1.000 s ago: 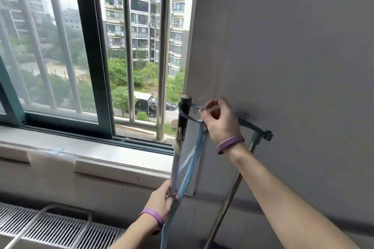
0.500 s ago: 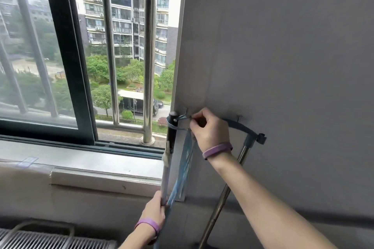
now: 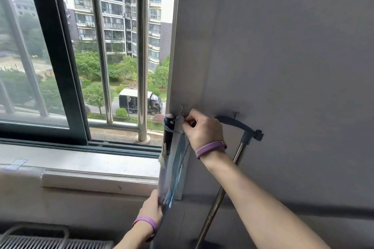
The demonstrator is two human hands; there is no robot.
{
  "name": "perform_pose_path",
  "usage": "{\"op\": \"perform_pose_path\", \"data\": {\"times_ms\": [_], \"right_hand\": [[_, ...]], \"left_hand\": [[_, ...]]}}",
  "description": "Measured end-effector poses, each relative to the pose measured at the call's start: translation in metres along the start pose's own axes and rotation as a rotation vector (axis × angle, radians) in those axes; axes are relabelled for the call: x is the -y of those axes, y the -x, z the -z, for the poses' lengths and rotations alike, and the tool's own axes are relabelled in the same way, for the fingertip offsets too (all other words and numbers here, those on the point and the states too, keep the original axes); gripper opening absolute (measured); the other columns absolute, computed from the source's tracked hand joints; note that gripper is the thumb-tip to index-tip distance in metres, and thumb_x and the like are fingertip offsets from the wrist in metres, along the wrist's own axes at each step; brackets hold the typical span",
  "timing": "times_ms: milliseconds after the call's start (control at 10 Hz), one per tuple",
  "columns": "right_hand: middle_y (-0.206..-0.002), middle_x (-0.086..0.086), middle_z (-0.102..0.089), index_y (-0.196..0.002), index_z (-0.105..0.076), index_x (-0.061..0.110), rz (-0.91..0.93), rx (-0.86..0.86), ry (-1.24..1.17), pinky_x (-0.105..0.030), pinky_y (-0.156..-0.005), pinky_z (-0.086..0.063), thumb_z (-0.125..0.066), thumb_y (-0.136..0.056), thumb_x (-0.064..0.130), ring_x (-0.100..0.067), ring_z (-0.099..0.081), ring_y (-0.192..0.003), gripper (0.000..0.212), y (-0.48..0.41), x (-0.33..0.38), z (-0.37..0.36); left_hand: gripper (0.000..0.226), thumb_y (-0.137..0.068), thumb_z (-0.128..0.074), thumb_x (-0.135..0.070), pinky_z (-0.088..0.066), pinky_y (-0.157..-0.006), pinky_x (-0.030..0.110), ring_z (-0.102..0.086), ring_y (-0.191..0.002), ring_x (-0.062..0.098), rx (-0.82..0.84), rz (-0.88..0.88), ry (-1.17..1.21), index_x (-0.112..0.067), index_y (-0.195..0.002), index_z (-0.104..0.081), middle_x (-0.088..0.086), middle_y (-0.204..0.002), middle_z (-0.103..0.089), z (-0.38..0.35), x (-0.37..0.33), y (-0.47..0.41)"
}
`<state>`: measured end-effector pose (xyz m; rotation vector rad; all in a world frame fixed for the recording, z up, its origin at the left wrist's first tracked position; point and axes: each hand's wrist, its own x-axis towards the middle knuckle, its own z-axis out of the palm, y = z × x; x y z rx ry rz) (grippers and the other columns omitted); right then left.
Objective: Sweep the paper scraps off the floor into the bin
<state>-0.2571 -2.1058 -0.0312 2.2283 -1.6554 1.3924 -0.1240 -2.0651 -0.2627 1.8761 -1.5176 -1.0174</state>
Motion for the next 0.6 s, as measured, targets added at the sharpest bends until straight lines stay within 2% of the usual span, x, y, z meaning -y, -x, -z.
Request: {"op": "perform_pose_path", "data": {"times_ms": [100, 200, 300, 400, 600], "right_hand": [[-0.065, -0.005, -0.067, -0.074, -0.064, 0.013, 0.052, -0.07, -0.019, -0.03, -0.055, -0.048, -0.066, -0.079, 0.016, -0.029, -0.061, -0.062, 0.006, 0.001, 0.001, -0.004], [-0.066, -0.003, -0.066, -0.073, -0.063, 0.013, 0.12, -0.087, 0.007, -0.025, -0.051, -0.046, -0.068, -0.076, 0.012, -0.027, -0.061, -0.06, 0.006, 0.009, -0.006, -0.013], [-0.074, -0.003, -0.069, -0.079, -0.063, 0.011, 0.021, -0.03, -0.095, -0.03, -0.058, -0.049, -0.069, -0.081, 0.016, -0.025, -0.063, -0.068, 0.007, 0.019, -0.013, -0.018], [-0.071, -0.004, -0.068, -0.076, -0.064, 0.009, -0.084, -0.012, -0.217, -0.031, -0.063, -0.047, -0.072, -0.082, 0.02, -0.021, -0.061, -0.068, 0.015, 0.023, -0.015, -0.017], [-0.07, 0.005, -0.066, -0.078, -0.068, 0.015, -0.24, 0.088, -0.291, -0.027, -0.067, -0.047, -0.07, -0.085, 0.03, -0.015, -0.062, -0.071, 0.016, 0.03, -0.006, -0.011]], "left_hand": [[0.016, -0.089, -0.043, -0.007, -0.047, -0.082, 0.03, -0.059, -0.089, 0.031, 0.014, -0.007, -0.011, -0.02, -0.099, -0.045, 0.012, -0.099, -0.064, 0.003, 0.003, -0.002], [0.018, -0.089, -0.047, -0.006, -0.046, -0.08, 0.027, -0.06, -0.092, 0.03, 0.017, 0.005, 0.011, -0.018, -0.102, -0.046, 0.011, -0.1, -0.065, 0.001, 0.009, -0.003], [0.023, -0.087, -0.045, -0.002, -0.044, -0.074, 0.024, -0.06, -0.093, 0.03, 0.026, 0.022, 0.014, -0.02, -0.101, -0.049, 0.011, -0.1, -0.065, -0.008, 0.012, -0.001], [0.026, -0.085, -0.04, 0.001, -0.039, -0.07, 0.022, -0.059, -0.094, 0.032, 0.022, 0.039, 0.014, -0.023, -0.093, -0.046, 0.01, -0.097, -0.064, -0.013, 0.013, -0.001], [0.016, -0.088, -0.042, -0.008, -0.037, -0.077, 0.019, -0.058, -0.104, 0.026, 0.083, 0.026, -0.133, -0.022, -0.094, -0.044, 0.009, -0.114, -0.064, -0.01, 0.005, -0.005]]}}
